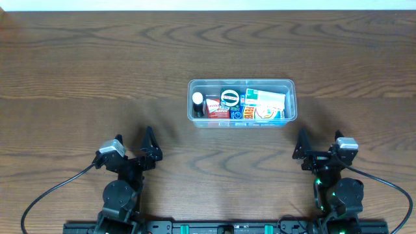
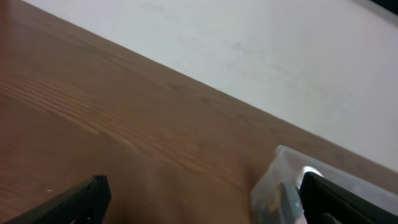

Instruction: Pack container

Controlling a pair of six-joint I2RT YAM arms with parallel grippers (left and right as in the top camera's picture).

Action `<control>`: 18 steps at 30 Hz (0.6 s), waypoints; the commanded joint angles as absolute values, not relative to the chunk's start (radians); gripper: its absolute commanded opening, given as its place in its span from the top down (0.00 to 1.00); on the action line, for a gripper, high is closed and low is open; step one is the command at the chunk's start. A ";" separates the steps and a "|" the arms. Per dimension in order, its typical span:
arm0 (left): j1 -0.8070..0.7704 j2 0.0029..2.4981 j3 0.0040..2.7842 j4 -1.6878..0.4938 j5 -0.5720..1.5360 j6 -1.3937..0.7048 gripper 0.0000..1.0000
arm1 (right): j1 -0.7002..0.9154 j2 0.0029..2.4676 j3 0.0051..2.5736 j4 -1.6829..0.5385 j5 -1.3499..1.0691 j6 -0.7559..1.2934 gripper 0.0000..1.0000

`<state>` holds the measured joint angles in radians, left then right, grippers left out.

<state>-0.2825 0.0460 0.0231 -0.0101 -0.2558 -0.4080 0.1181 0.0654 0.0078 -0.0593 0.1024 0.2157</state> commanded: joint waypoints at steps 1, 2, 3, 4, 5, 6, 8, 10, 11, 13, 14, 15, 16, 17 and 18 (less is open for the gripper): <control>-0.285 0.050 0.004 -0.044 -0.321 -0.334 0.02 | 0.118 0.067 0.006 -0.062 0.109 0.201 0.01; -0.285 0.050 0.004 -0.044 -0.328 -0.307 0.02 | 0.118 0.067 0.006 -0.061 0.109 0.201 0.01; -0.285 0.050 0.004 -0.044 -0.330 -0.270 0.02 | 0.118 0.067 0.006 -0.061 0.109 0.201 0.01; -0.285 0.050 0.004 -0.044 -0.331 -0.222 0.02 | 0.118 0.067 0.006 -0.061 0.109 0.201 0.01; -0.285 0.050 0.004 -0.044 -0.331 -0.176 0.02 | 0.118 0.067 0.006 -0.061 0.109 0.201 0.01; -0.285 0.050 0.004 -0.044 -0.331 -0.124 0.02 | 0.118 0.067 0.006 -0.061 0.109 0.201 0.01; -0.285 0.050 0.004 -0.044 -0.331 -0.041 0.02 | 0.118 0.067 0.006 -0.061 0.109 0.201 0.01; -0.285 0.050 0.004 -0.044 -0.331 0.013 0.02 | 0.118 0.067 0.006 -0.061 0.109 0.201 0.01; -0.285 0.050 0.004 -0.043 -0.331 0.028 0.02 | 0.118 0.067 0.006 -0.061 0.109 0.201 0.01; -0.285 0.050 0.004 -0.043 -0.333 0.045 0.02 | 0.118 0.067 0.006 -0.061 0.109 0.201 0.01; -0.285 0.050 0.004 -0.041 -0.335 0.045 0.02 | 0.118 0.067 0.006 -0.061 0.109 0.201 0.01; -0.284 0.050 0.004 -0.039 -0.335 0.045 0.02 | 0.118 0.067 0.006 -0.061 0.109 0.201 0.01; -0.284 0.050 0.004 -0.038 -0.335 0.044 0.02 | 0.118 0.067 0.006 -0.061 0.109 0.201 0.01; -0.284 0.050 0.004 -0.036 -0.335 0.044 0.02 | 0.118 0.067 0.006 -0.061 0.109 0.201 0.01; -0.285 0.050 0.004 -0.033 -0.334 0.040 0.02 | 0.118 0.067 0.006 -0.061 0.109 0.201 0.01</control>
<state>-0.2825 0.0460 0.0246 -0.0086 -0.3069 -0.0021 0.1181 0.0654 0.0078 -0.0593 0.1020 0.2157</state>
